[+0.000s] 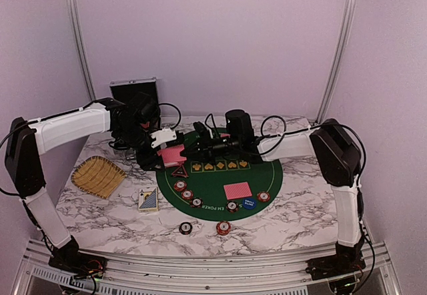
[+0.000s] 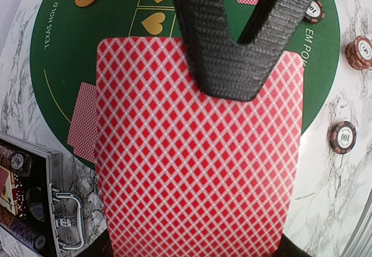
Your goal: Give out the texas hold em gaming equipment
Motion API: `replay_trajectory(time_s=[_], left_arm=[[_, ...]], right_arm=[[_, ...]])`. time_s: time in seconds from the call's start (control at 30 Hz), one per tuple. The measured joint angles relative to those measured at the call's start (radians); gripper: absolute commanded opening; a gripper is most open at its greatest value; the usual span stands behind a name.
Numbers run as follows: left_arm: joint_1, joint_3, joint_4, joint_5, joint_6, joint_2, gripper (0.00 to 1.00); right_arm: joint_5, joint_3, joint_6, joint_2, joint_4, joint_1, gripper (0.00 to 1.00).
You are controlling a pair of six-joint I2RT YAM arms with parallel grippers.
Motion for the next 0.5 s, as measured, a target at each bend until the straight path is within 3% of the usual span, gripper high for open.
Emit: replay_trajectory(time_s=[0.5], left_arm=[[-0.001,0.000,0.005,-0.009,0.003,0.000,0.00]], right_arm=[[-0.014,-0.065,0.075,-0.024,0.103,-0.028,0.00]])
